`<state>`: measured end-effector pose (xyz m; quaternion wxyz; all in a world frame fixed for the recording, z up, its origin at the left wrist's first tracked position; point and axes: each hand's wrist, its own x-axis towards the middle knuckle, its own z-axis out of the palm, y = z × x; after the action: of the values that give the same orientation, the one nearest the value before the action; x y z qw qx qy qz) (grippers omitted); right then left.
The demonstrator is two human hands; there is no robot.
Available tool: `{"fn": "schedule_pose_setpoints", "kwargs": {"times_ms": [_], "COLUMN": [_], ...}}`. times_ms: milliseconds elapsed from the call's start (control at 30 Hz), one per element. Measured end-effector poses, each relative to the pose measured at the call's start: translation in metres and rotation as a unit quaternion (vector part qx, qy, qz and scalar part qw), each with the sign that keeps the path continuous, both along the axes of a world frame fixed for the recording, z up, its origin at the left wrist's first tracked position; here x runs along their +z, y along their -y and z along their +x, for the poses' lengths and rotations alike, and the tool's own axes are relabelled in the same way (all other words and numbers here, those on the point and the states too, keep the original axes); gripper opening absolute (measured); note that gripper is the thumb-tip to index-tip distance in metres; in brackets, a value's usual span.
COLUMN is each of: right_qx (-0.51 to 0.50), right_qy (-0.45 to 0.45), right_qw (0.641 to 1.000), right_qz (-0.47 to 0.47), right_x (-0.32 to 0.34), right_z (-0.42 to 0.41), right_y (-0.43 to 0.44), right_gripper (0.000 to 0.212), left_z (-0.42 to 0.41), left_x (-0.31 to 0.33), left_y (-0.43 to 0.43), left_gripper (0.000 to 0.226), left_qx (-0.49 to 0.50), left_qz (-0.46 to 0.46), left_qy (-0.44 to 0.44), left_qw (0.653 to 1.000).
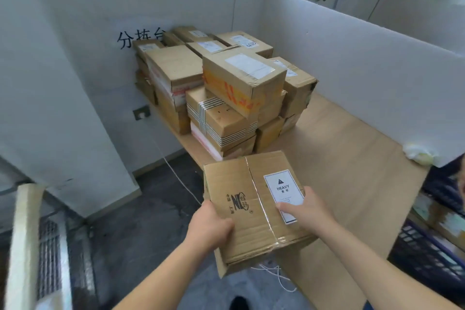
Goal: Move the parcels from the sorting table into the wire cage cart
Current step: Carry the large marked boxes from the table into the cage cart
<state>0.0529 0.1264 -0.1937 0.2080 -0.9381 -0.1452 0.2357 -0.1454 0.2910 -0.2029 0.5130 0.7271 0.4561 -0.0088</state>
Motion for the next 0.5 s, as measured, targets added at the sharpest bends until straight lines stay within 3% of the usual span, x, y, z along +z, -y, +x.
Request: {"fn": "schedule_pose_setpoints", "kwargs": {"times_ms": [133,333,500], "right_qx": [0.032,0.157,0.271], "right_qy": [-0.024,-0.015,-0.006], "right_qw": [0.998,0.986,0.957], "right_qz": [0.043,0.060,0.104], "right_x": [-0.008,0.000,0.025], "right_z": [-0.066,-0.160,-0.228], "right_y": [-0.030,-0.108,-0.177], "right_gripper": [0.050,0.040,0.033], "left_z": [-0.082,-0.205,-0.292], "left_x": [-0.002,0.011,0.026], "left_y": [-0.020,-0.065,-0.094], "left_gripper": [0.042,0.047,0.047], "left_qx": [0.053,0.159,0.273], "left_qz": [0.025,0.073,0.082], "left_qy": [-0.021,-0.055,-0.034], "left_qw": [0.998,0.983,0.958]}}
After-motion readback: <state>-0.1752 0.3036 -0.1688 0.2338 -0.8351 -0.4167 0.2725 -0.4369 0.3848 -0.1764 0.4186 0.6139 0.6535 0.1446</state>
